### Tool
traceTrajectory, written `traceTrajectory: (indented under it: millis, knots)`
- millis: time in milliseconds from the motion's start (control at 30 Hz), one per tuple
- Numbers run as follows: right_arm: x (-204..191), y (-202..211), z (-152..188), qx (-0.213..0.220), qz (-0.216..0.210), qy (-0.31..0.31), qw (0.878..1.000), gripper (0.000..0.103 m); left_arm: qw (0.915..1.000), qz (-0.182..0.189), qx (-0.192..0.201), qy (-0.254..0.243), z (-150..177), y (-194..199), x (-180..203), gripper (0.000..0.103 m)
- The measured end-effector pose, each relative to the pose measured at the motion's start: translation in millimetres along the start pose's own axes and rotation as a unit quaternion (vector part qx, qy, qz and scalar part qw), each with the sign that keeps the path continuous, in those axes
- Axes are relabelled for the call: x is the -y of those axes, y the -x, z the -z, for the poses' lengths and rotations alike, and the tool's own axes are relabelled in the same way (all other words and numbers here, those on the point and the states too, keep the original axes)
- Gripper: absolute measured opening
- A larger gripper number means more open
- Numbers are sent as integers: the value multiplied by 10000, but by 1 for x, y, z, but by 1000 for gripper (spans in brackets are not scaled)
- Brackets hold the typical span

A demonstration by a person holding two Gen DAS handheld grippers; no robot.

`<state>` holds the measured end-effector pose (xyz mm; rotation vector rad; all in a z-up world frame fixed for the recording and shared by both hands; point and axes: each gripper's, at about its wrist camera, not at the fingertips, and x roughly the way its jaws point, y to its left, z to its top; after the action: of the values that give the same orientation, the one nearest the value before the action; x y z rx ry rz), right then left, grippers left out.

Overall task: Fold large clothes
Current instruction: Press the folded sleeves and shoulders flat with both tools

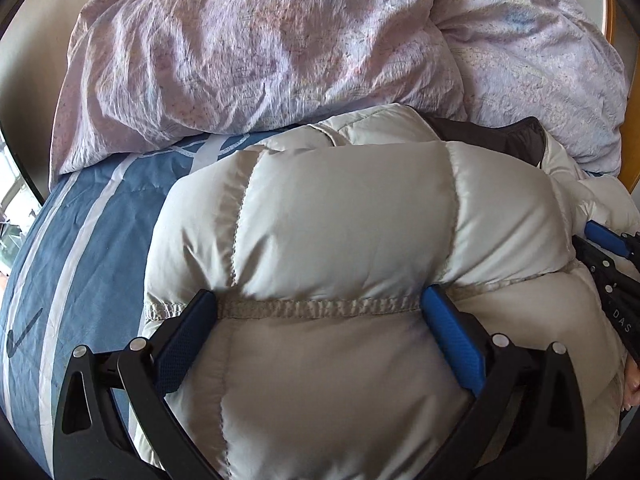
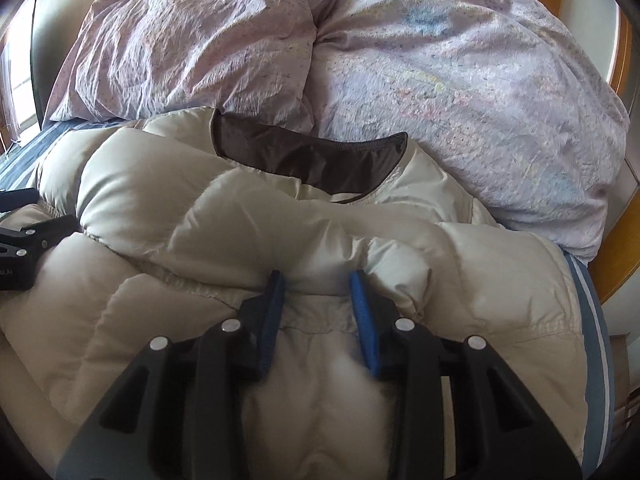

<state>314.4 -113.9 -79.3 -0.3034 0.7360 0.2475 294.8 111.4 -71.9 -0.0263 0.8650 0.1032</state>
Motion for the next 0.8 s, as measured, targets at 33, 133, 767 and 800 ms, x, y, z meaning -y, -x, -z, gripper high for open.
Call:
traceTrajectory:
  millis: [33,133,767,800]
  knots:
    - [0,-1,-1,-7,2,0,10000,35,10000,-34,-1,-13,1,-1,1,102]
    - [2,-1,-1,-27,-58,-36,10000,35,10000,-27,4,-4,2,-3,0,102]
    - [1,21,30,-124,-504,9,9987,37,10000,21,-28,57,2,-4,-2,102]
    - [1,20,30,-145,-497,23,9987,37,10000,20,-28,58,2,-4,-2,102]
